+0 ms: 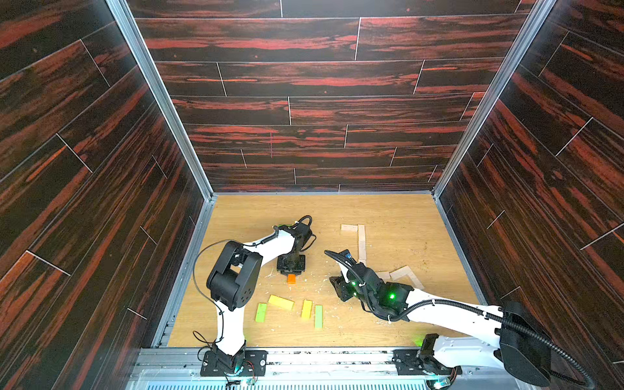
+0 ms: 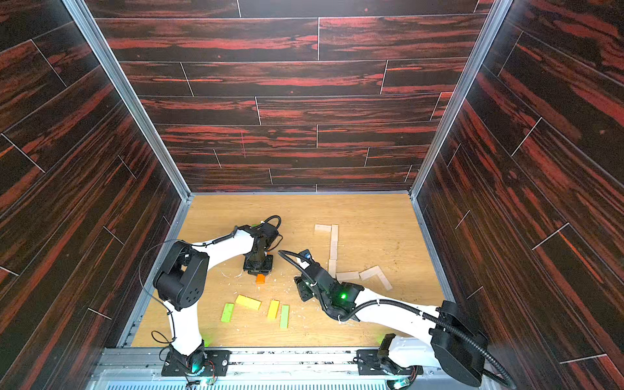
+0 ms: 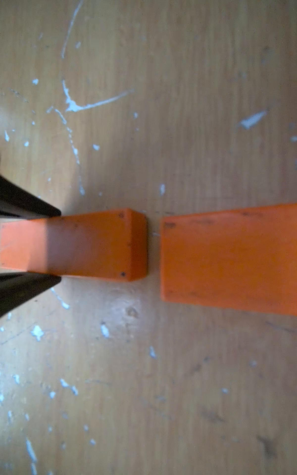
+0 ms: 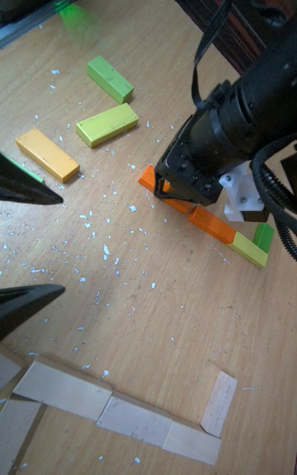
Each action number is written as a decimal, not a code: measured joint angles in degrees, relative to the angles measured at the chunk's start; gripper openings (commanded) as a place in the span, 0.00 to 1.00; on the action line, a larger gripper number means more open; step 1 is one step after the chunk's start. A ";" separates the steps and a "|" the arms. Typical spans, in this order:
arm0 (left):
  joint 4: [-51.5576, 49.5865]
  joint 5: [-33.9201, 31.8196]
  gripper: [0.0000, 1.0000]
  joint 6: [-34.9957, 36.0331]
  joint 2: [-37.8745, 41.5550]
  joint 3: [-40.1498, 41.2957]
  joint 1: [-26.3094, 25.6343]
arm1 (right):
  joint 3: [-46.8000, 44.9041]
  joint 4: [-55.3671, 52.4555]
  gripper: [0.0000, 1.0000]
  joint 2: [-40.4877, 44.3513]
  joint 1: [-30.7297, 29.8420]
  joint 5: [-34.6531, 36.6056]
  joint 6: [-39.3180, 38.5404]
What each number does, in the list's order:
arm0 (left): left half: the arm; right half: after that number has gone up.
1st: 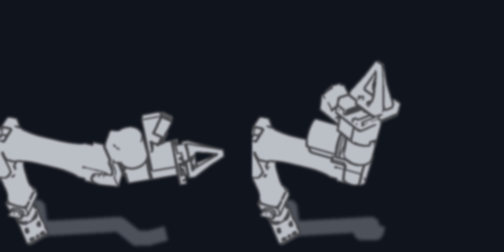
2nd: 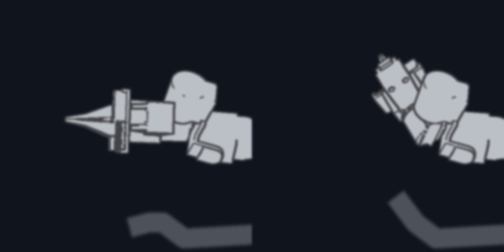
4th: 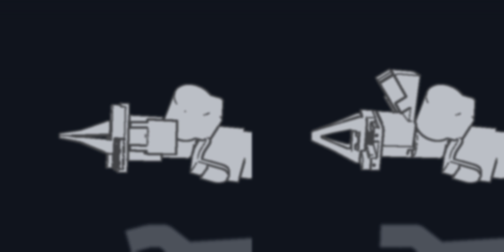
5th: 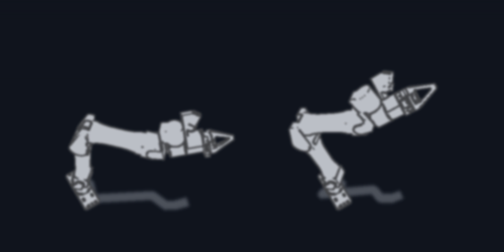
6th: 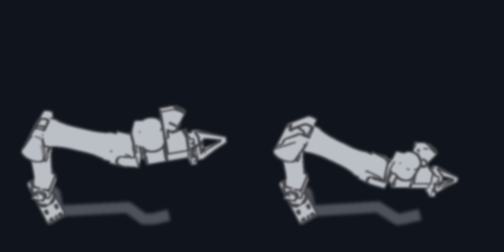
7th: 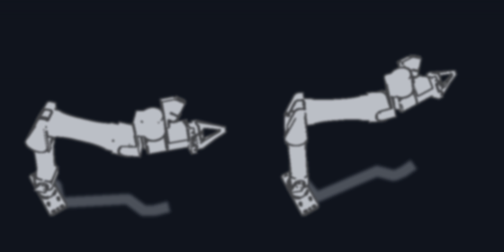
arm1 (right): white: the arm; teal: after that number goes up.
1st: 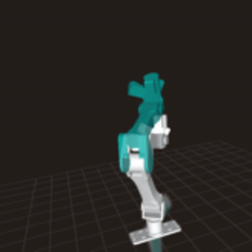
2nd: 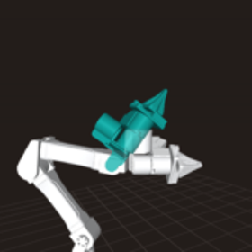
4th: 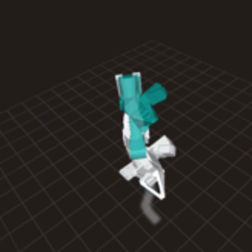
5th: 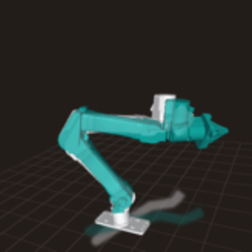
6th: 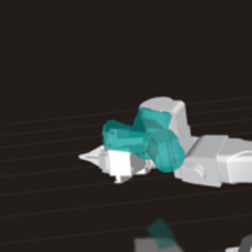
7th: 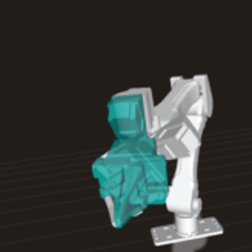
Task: Assemble a giraffe with building blocks
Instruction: Assemble the building block at the center of the board.
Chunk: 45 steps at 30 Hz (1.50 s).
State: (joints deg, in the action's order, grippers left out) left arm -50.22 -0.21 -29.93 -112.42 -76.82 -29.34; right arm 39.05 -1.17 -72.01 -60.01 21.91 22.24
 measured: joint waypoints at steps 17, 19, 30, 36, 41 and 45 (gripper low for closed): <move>-1.25 0.20 0.32 0.04 -1.95 -2.75 0.04 | 0.00 -0.52 0.51 0.00 0.00 0.22 0.00; -1.27 0.20 0.32 0.07 -2.16 -3.06 0.04 | 0.00 -0.55 0.51 0.00 0.00 0.24 0.00; -1.42 0.00 0.40 0.13 -3.48 -3.91 0.39 | 0.00 -0.55 0.51 0.00 0.02 0.37 0.00; -1.14 -0.15 0.41 0.13 -3.50 -4.07 0.59 | 0.00 -0.57 0.51 0.00 0.02 0.37 0.02; -1.11 -0.22 0.40 0.13 -3.50 -4.07 0.59 | 0.00 -0.55 0.51 0.00 0.02 0.37 0.02; -1.07 -0.22 0.40 0.13 -3.50 -4.07 0.59 | 0.00 -0.55 0.51 0.00 0.02 0.35 0.02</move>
State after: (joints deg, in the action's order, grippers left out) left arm -51.29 -0.43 -29.80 -115.92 -80.88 -28.75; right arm 39.05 -1.72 -72.01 -59.99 22.26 22.26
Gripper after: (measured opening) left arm 0.397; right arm 0.511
